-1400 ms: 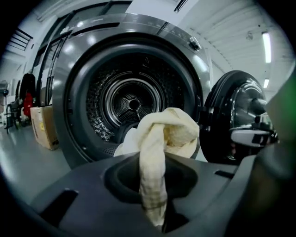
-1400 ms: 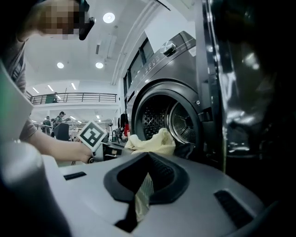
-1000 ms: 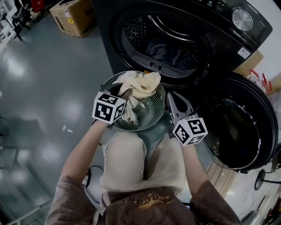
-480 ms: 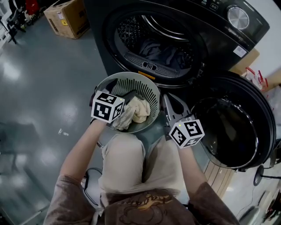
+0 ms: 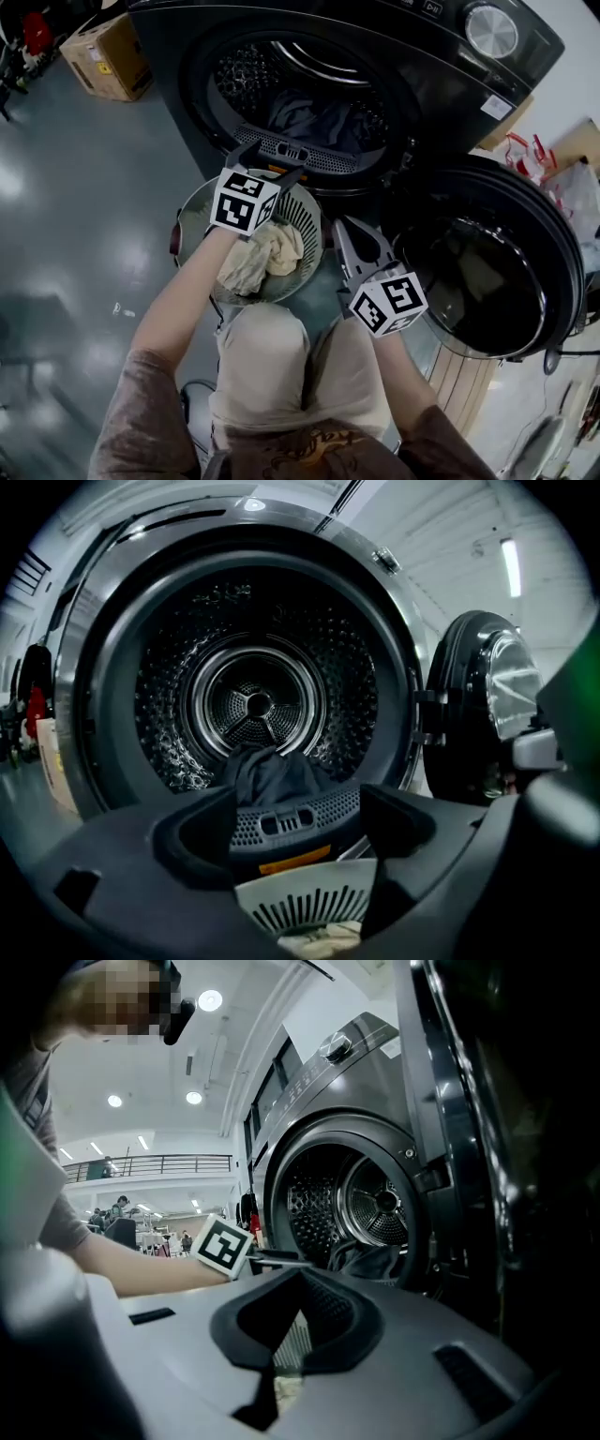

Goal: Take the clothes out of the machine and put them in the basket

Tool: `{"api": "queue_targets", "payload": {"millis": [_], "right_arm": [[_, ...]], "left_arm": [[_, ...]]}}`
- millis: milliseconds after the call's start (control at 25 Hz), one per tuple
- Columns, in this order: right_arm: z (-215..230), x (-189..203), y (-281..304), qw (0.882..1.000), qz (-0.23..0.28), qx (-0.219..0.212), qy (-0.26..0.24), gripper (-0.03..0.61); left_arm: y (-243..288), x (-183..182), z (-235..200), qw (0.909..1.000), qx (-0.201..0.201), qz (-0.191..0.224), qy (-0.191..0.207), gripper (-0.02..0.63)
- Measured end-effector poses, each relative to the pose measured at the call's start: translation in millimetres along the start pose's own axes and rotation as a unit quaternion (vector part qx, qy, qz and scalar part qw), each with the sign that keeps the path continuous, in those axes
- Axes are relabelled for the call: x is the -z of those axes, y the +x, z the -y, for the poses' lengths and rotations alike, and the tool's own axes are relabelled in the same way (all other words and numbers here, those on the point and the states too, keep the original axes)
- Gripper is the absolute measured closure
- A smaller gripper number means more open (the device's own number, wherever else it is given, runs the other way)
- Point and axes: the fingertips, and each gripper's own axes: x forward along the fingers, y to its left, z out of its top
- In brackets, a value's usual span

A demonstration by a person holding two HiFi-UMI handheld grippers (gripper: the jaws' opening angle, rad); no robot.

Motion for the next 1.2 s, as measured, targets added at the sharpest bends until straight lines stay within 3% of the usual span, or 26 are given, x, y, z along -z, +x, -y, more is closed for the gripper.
{"api": "queue_targets", "payload": {"millis": [320, 640, 840, 960, 1040, 1200], "right_arm": [[7.9, -4.8, -12.1, 0.999, 0.000, 0.026, 0.023, 0.581], [20.1, 2.8, -21.0, 0.998, -0.010, 0.059, 0.025, 0.581], [24.2, 4.5, -25.3, 0.997, -0.016, 0.072, 0.025, 0.581], [23.4, 5.5, -25.7, 0.997, -0.019, 0.072, 0.022, 0.581], [21.9, 6.9, -25.8, 0.997, -0.021, 0.071, 0.020, 0.581], [18.8, 8.4, -26.4, 0.997, -0.022, 0.067, 0.021, 0.581]], "left_arm": [[85.7, -12.6, -39.9, 0.9990, -0.023, -0.008, 0.037, 0.198], [138.5, -9.9, -68.2, 0.9967, -0.051, -0.031, 0.055, 0.176], [146.2, -0.3, -75.6, 0.9926, -0.067, -0.084, 0.056, 0.182], [140.8, -0.1, -82.4, 0.9873, -0.091, -0.098, 0.085, 0.399], [135.9, -2.8, -87.2, 0.9866, -0.101, -0.093, 0.089, 0.508], [128.4, 0.9, -88.1, 0.9912, -0.091, -0.083, 0.049, 0.548]]}}
